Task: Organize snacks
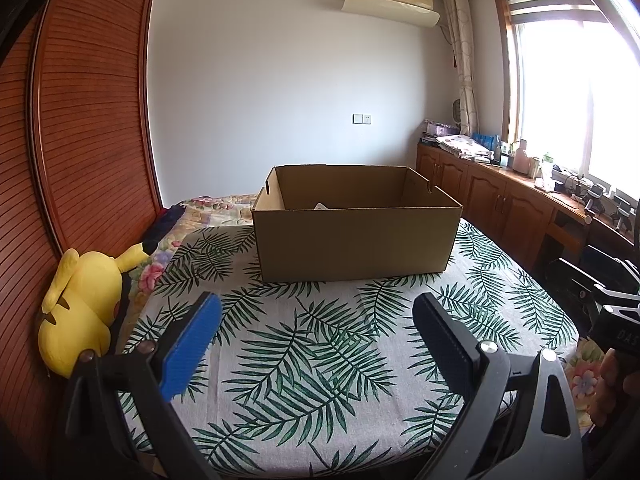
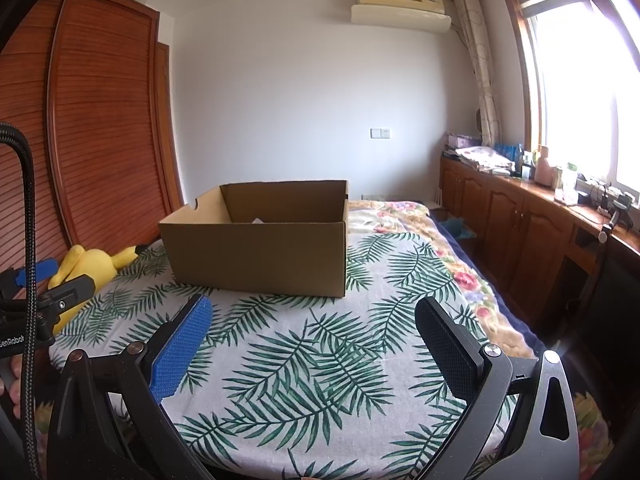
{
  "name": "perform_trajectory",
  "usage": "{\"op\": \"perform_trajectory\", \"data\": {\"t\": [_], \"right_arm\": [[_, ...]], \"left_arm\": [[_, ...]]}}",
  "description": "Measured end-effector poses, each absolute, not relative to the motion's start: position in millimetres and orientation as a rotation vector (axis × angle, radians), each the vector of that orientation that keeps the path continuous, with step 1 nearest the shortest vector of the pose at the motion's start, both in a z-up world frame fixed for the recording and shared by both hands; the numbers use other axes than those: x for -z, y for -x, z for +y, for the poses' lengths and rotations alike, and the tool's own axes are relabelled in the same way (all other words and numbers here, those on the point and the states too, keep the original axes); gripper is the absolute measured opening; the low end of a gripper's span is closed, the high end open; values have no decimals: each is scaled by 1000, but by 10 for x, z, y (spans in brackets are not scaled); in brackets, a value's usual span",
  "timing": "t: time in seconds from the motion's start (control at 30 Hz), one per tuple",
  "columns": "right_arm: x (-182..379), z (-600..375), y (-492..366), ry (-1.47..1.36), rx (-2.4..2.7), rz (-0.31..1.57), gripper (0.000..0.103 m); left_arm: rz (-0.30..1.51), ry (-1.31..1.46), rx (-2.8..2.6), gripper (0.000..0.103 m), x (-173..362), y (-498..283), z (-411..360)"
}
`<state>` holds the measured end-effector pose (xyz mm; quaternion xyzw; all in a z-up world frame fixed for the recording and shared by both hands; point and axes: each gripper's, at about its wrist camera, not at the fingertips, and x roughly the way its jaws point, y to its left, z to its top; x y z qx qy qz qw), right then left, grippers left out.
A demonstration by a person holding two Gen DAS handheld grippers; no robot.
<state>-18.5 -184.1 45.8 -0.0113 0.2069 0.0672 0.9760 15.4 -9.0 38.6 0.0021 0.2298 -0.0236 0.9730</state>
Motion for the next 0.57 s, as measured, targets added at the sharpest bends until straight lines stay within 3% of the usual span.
{"op": "perform_trajectory", "data": {"t": [0.57], "right_arm": [[-460, -1851, 187, 17, -137, 421, 103]], "left_arm": [[466, -3, 46, 98, -381, -158, -78]]}}
